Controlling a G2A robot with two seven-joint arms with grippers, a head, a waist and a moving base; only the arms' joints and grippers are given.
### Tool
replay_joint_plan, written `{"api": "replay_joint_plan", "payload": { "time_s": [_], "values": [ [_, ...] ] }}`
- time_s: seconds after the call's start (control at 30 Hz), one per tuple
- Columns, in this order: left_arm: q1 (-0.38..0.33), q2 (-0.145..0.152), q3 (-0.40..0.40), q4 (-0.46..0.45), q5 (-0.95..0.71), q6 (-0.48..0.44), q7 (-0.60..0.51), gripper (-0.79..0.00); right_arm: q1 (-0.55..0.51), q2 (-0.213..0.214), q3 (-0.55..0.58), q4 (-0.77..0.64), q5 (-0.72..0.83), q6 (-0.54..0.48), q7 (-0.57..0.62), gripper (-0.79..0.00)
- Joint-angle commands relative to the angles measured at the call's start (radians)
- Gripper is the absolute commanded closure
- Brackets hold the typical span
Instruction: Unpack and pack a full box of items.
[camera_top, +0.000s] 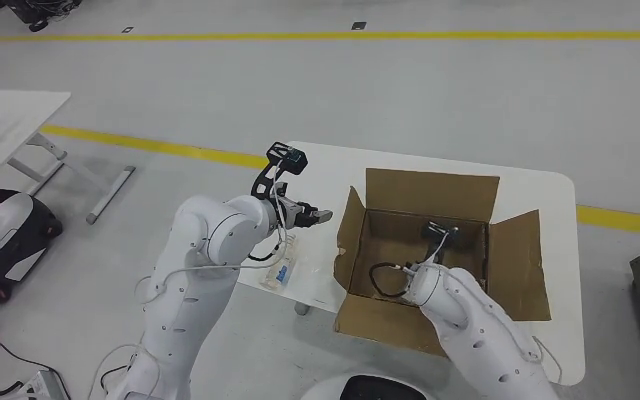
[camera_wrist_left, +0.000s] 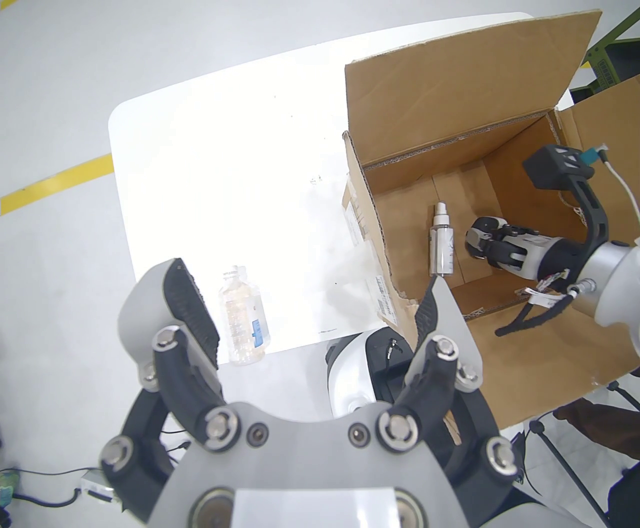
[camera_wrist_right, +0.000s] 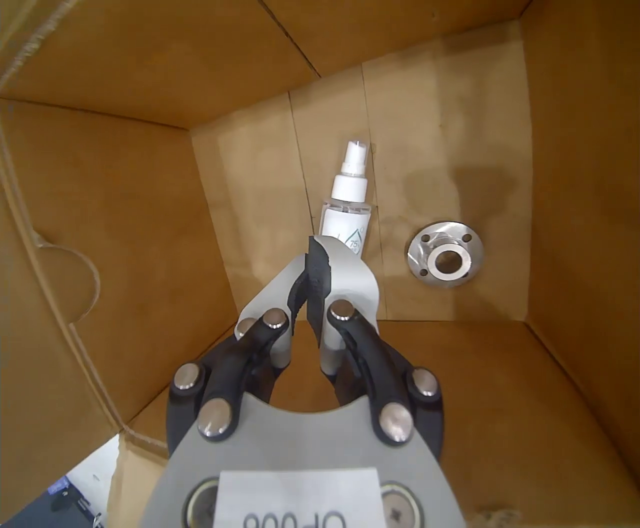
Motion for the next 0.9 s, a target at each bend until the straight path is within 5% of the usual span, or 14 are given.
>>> {"api": "replay_joint_plan", "payload": {
  "time_s": [0.0,0.07,0.13,0.4,0.5,0.87],
  "values": [
    [0.000,0.000,0.000,0.000,0.000,0.000,0.000,-0.785,0.028,-0.013,-0.018,0.055,0.007,-0.004,0.003,-0.179],
    [0.000,0.000,0.000,0.000,0.000,0.000,0.000,-0.785,0.048,-0.026,-0.034,0.101,0.018,-0.003,0.001,-0.200],
    [0.000,0.000,0.000,0.000,0.000,0.000,0.000,-0.785,0.067,-0.037,-0.049,0.144,0.028,-0.009,0.008,-0.311],
    [0.000,0.000,0.000,0.000,0.000,0.000,0.000,-0.785,0.112,-0.073,-0.081,0.256,0.050,-0.018,0.017,-0.385],
    [0.000,0.000,0.000,0.000,0.000,0.000,0.000,-0.785,0.122,-0.082,-0.090,0.287,0.048,-0.023,0.022,-0.486],
    [0.000,0.000,0.000,0.000,0.000,0.000,0.000,-0.785,0.154,-0.123,-0.101,0.416,0.075,-0.061,0.000,-0.517]
  ]
}}
